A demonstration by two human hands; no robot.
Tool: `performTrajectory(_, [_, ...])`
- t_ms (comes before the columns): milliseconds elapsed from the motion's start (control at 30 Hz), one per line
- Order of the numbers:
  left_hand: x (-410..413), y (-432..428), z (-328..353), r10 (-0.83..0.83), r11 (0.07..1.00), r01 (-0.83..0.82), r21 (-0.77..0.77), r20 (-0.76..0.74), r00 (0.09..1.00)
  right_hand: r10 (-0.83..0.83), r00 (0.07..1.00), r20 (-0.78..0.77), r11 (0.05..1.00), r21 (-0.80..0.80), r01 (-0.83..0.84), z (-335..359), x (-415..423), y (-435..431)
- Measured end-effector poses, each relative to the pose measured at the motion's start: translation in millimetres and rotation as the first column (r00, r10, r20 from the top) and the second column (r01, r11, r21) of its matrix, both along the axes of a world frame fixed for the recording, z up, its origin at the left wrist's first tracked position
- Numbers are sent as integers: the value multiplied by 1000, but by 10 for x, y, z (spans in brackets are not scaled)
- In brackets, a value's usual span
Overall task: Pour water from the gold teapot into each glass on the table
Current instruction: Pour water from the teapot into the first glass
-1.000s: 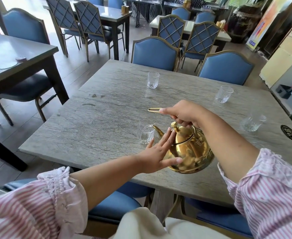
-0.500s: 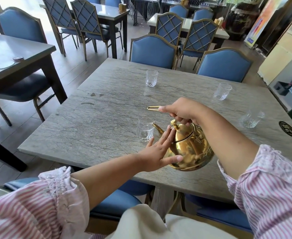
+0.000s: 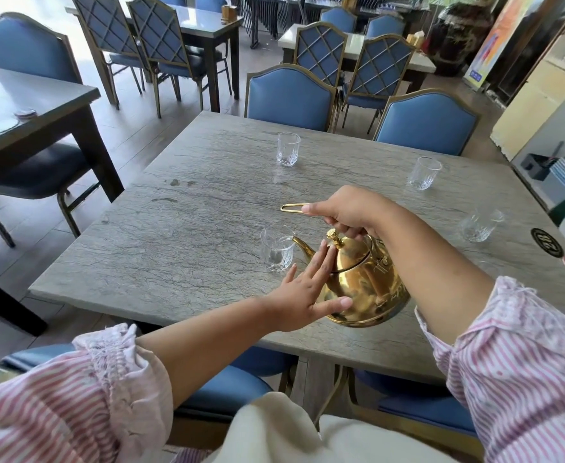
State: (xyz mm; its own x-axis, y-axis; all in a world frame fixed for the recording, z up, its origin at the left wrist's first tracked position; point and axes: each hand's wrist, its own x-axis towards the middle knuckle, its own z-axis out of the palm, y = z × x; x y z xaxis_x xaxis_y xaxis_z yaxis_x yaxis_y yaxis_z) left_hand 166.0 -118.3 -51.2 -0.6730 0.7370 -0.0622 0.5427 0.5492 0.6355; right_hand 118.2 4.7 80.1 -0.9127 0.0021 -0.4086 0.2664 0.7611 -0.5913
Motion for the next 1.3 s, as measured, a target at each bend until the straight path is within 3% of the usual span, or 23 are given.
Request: performTrajectory(1300, [44,31,24,42,998,-44,51,47,998,11,1000,-11,999,41,-11,22,-14,-93])
